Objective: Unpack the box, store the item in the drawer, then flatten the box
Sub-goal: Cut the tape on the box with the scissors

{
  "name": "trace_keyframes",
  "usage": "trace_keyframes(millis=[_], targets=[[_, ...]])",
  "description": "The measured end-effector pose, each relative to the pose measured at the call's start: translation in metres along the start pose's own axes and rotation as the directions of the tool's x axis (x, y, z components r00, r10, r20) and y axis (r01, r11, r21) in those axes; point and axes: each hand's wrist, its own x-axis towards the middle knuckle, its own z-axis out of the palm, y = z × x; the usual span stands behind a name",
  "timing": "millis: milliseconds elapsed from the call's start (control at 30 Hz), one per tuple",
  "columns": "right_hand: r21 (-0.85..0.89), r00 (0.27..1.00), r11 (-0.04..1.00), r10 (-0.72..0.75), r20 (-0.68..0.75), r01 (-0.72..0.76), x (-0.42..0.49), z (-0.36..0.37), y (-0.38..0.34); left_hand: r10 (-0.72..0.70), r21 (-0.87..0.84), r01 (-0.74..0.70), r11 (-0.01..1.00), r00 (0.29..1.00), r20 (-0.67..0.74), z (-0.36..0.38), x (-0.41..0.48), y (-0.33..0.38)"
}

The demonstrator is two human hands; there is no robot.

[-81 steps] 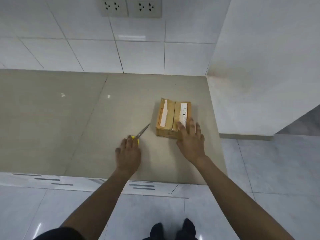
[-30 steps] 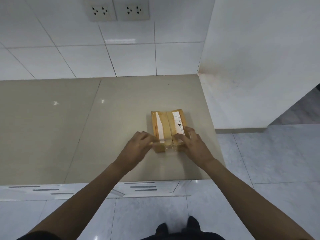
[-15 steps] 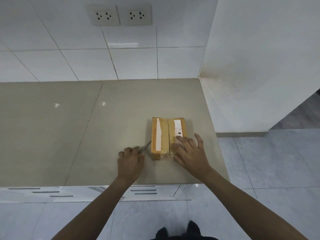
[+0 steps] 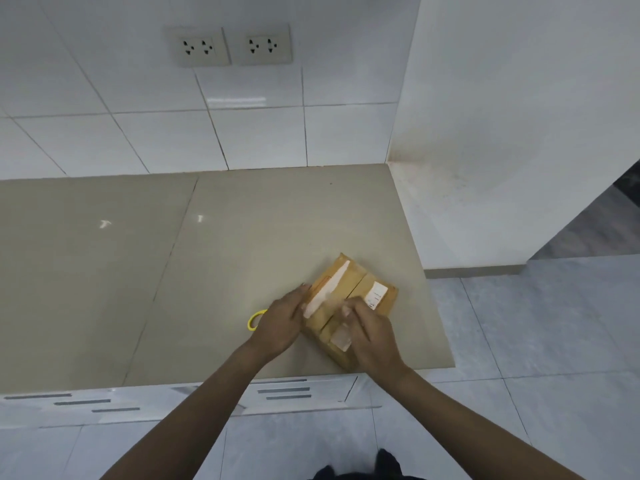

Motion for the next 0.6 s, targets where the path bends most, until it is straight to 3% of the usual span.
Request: trace_keyframes(millis=[100,233,400,600], targets=[[0.268,0.960,0.944,0.240,-0.146,-0.195,0.005,-0.002,-0.009,0.168,0.327,-0.123,0.937,0.979,-0.112,0.012,-0.001,0.015],[0.519,0.854,0.812,0.448,-0.263,-0.266,0.015,-0.005,-0.012,0.139,0.428,-0.115,0.896,0.990,-0.026,0.038,-0.007,0.024],[0.640,0.755,0.751,0.512,-0.410,-0.162,0.034,-0.037,-0.014,0.111,0.517,-0.070,0.853,0.993,-0.049,0.047,-0.009,0.022],[0.676,0.529,0.737,0.568,-0.630,0.015,0.054,-0.109,-0.010,0.136,0.502,-0.071,0.862,0.986,-0.093,0.052,-0.008,0.023]])
